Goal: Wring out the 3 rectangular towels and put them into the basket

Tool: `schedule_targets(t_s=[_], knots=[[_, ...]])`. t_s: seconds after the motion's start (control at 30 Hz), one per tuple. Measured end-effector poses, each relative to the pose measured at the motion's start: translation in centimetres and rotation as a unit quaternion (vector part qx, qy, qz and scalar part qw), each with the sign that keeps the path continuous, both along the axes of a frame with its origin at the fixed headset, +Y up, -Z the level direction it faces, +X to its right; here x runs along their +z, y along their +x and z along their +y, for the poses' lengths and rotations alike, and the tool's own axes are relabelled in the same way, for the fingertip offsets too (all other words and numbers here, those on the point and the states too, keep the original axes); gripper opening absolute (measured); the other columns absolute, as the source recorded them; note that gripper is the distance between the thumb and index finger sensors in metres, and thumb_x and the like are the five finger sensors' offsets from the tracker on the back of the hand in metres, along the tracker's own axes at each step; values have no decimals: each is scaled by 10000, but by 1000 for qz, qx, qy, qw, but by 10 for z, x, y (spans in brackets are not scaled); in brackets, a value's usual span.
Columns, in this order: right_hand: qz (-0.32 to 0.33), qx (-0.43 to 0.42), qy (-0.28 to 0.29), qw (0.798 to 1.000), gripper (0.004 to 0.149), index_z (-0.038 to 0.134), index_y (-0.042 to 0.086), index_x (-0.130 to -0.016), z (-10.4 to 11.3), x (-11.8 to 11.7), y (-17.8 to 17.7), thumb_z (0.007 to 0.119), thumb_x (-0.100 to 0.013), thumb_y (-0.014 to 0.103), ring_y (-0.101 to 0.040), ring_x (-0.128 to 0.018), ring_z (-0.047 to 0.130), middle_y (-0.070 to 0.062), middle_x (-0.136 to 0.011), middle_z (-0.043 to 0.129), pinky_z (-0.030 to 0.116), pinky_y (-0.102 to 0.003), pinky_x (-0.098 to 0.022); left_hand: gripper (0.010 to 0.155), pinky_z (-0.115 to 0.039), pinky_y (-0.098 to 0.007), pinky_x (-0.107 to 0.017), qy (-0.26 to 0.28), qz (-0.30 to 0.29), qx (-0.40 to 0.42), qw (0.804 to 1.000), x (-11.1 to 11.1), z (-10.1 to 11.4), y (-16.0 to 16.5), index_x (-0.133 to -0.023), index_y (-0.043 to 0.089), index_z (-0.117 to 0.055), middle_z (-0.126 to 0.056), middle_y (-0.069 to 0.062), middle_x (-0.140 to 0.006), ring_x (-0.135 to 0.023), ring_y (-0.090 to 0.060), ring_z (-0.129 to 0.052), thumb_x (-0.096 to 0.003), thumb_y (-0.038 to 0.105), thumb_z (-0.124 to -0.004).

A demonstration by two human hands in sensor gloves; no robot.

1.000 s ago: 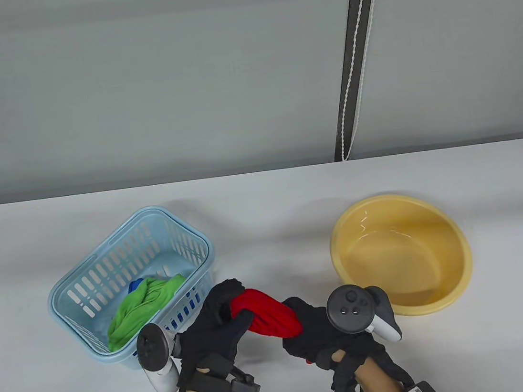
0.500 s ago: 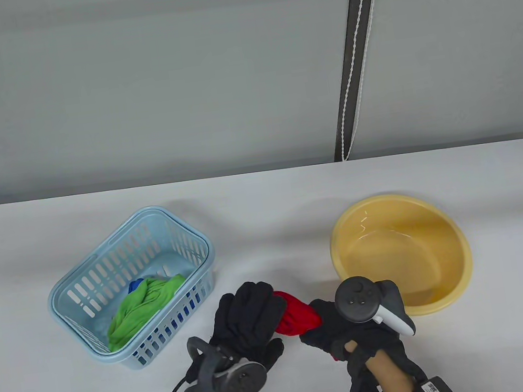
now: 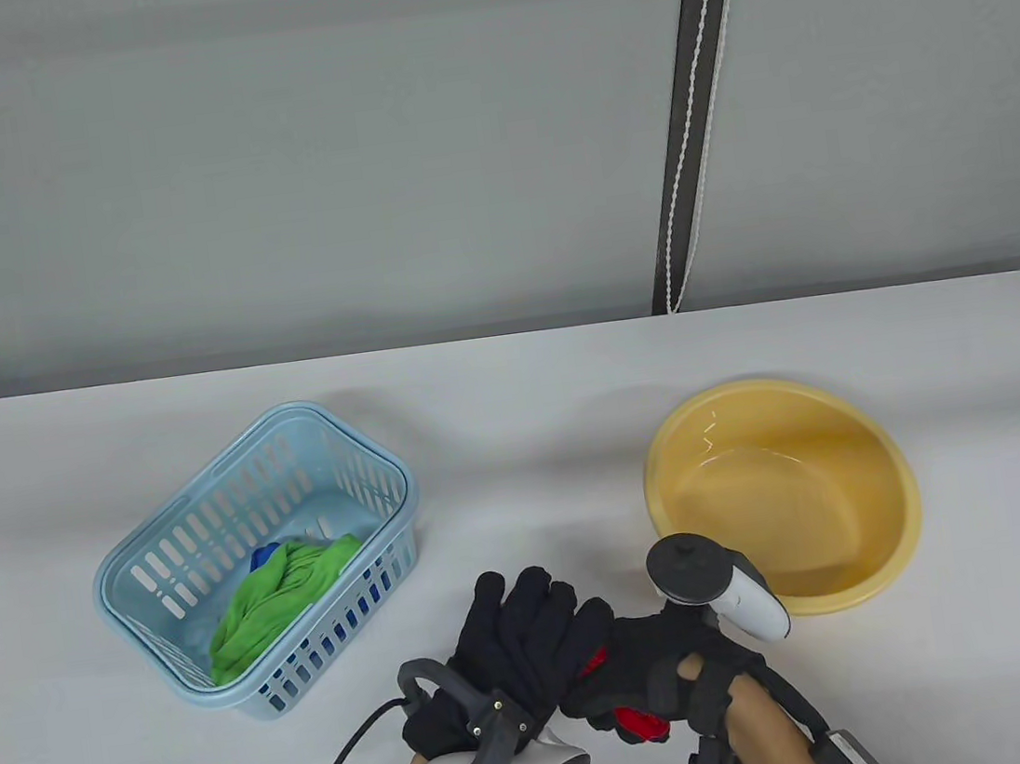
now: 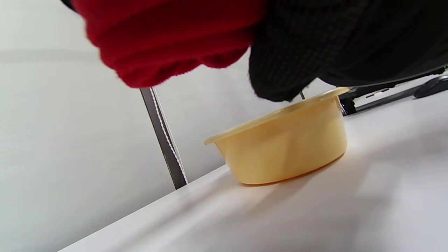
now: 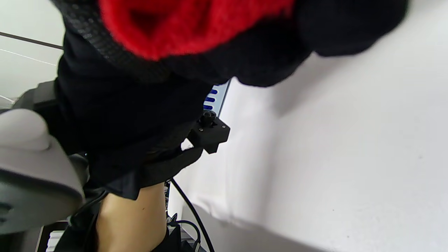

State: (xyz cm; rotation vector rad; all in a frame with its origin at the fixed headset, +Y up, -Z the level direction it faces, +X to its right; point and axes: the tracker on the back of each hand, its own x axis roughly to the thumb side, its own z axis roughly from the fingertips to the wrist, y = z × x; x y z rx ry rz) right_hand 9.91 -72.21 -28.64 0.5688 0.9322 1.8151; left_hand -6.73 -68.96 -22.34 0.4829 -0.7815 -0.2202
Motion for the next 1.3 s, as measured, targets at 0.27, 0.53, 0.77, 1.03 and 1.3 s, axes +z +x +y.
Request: schedule_targets(t_s=[0.27,0.53,0.77,1.03,1.3], knots=[[-11,23,6,1000,478,811,52,-835,1,3,-7,919,-539,412,-211,-218,996,-75,-489,991,877,-401,-144,659,-798,-602,-604,-31,18,48,998,-15,0,-10,-983,312,-629,-933,7,-803,-690,-297,-985,-442,455,-976],[-33,94,58,993,461,798,71,-858,3,8,-19,916,-549,392,-206,-231,989,-71,-503,982,873,-394,-150,511,-845,-574,-560,-74,41,84,993,-31,-11,-27,-905,329,-718,-983,29,-777,-650,-286,-1027,-468,452,-952],[-48,182,151,970,454,799,117,-887,3,10,-24,915,-547,395,-224,-261,982,-85,-532,975,860,-407,-177,483,-909,-506,-442,-113,75,89,987,-34,-12,-36,-860,306,-795,-1039,15,-679,-480,-250,-1068,-448,491,-967],[-103,278,364,883,409,816,157,-830,1,14,-28,896,-532,425,-213,-242,975,-67,-524,977,851,-389,-152,430,-934,-437,-270,-169,110,74,977,-39,-9,-29,-776,256,-867,-1070,29,-486,-252,-198,-1056,-437,504,-963],[-108,329,493,798,389,806,145,-790,-2,21,-30,851,-543,442,-216,-219,967,-55,-493,973,841,-392,-137,433,-921,-406,-169,-304,106,127,938,-48,-13,-28,-713,219,-903,-1067,47,-372,-130,-164,-1027,-427,541,-943]])
